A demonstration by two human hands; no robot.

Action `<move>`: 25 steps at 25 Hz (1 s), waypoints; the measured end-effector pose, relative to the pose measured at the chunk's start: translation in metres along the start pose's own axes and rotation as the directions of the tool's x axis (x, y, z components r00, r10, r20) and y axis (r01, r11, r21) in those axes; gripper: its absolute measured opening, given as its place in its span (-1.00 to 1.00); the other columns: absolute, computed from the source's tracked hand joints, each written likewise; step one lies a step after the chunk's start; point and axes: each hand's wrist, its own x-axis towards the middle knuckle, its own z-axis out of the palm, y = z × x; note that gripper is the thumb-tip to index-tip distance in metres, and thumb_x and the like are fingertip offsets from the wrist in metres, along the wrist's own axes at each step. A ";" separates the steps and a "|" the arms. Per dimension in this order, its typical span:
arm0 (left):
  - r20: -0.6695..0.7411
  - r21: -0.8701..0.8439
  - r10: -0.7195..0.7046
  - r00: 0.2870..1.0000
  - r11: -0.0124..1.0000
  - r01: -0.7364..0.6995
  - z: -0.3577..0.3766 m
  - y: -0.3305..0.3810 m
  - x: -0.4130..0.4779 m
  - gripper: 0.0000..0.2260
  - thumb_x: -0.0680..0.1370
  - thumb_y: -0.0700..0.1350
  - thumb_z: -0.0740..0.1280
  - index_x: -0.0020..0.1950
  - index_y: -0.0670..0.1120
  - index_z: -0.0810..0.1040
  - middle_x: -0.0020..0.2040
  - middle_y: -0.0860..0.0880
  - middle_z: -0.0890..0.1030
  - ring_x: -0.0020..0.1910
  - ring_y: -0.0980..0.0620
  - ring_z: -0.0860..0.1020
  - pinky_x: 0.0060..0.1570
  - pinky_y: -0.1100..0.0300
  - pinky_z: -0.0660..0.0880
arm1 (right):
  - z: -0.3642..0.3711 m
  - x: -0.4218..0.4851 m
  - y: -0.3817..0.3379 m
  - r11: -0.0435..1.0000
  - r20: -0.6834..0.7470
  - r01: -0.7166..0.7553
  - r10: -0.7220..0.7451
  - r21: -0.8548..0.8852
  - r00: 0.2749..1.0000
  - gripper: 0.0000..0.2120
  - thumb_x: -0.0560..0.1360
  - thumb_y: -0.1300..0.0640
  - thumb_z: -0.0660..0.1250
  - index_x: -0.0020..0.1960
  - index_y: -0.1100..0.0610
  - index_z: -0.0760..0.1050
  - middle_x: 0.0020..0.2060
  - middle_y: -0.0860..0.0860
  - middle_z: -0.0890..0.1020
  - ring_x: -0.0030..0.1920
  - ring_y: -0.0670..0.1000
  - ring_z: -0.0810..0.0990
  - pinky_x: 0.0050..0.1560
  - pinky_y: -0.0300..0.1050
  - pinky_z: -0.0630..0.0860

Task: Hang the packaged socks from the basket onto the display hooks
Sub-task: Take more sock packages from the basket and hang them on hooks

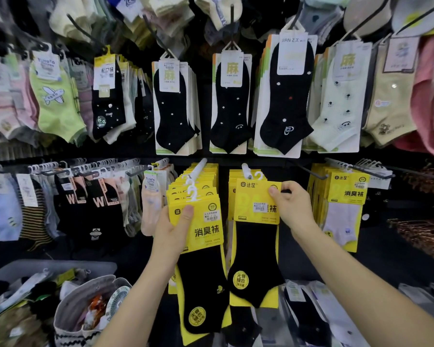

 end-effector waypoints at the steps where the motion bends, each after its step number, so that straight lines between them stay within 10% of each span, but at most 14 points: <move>1: -0.002 0.011 0.008 1.000 1.000 -0.008 -0.003 -0.001 -0.001 -0.51 0.57 -0.07 0.25 -0.18 0.62 0.38 -0.05 0.20 0.64 -0.01 0.21 0.60 -0.12 0.31 0.52 | 0.004 0.003 0.000 1.000 0.000 0.003 -0.003 -0.030 1.000 -0.90 0.51 0.06 0.32 -0.13 0.05 0.43 -0.23 0.02 0.66 -0.22 -0.05 0.65 -0.30 -0.12 0.56; 6: -0.021 0.013 -0.011 1.000 1.000 0.011 -0.014 -0.007 -0.001 -0.81 0.54 0.00 0.26 0.13 0.18 0.50 0.01 0.14 0.65 0.07 0.09 0.61 -0.02 0.21 0.55 | 0.021 0.009 0.007 0.981 0.005 0.028 -0.028 -0.189 1.000 -0.87 0.51 0.03 0.33 -0.12 0.04 0.41 -0.21 0.05 0.64 -0.17 0.02 0.63 -0.27 -0.13 0.54; 11: 0.039 0.058 -0.004 0.999 0.998 0.002 -0.008 0.005 -0.006 -0.51 0.56 -0.09 0.25 -0.16 0.62 0.38 -0.09 0.26 0.63 -0.05 0.30 0.60 -0.13 0.42 0.51 | 0.017 0.003 0.014 0.963 -0.054 0.006 -0.021 -0.271 0.998 -0.73 0.48 -0.04 0.34 0.09 0.07 0.42 -0.10 -0.03 0.59 -0.07 0.00 0.59 -0.20 -0.13 0.50; 14: 0.014 0.038 -0.003 1.000 0.999 0.003 0.000 0.001 -0.004 -0.77 0.54 -0.03 0.27 0.09 0.32 0.47 0.04 0.23 0.62 0.03 0.28 0.58 0.01 0.29 0.53 | 0.013 -0.017 0.007 0.987 -0.084 0.096 -0.108 -0.129 0.991 -0.59 0.42 -0.07 0.40 0.17 0.04 0.36 -0.10 -0.05 0.50 -0.11 -0.05 0.51 -0.15 -0.18 0.46; 17: 0.029 0.025 -0.041 0.999 0.999 0.041 0.018 0.000 -0.003 -0.69 0.49 0.10 0.27 0.18 0.01 0.46 0.08 0.12 0.60 0.12 0.12 0.56 0.07 0.16 0.52 | 0.028 -0.048 0.000 0.994 0.211 0.108 -0.098 -0.035 0.973 -0.65 0.32 -0.16 0.45 -0.07 -0.06 0.36 -0.19 -0.09 0.50 -0.19 -0.10 0.48 -0.23 -0.30 0.35; 25: 0.093 -0.068 -0.104 0.990 0.992 0.110 0.042 -0.003 -0.002 -0.82 0.53 0.05 0.26 0.12 0.10 0.46 0.12 0.13 0.58 0.09 0.20 0.56 0.02 0.24 0.54 | 0.012 -0.051 -0.003 0.998 0.245 -0.001 -0.016 0.068 0.969 -0.88 0.45 0.06 0.40 -0.07 0.06 0.50 -0.22 -0.04 0.69 -0.13 -0.03 0.68 -0.07 -0.01 0.62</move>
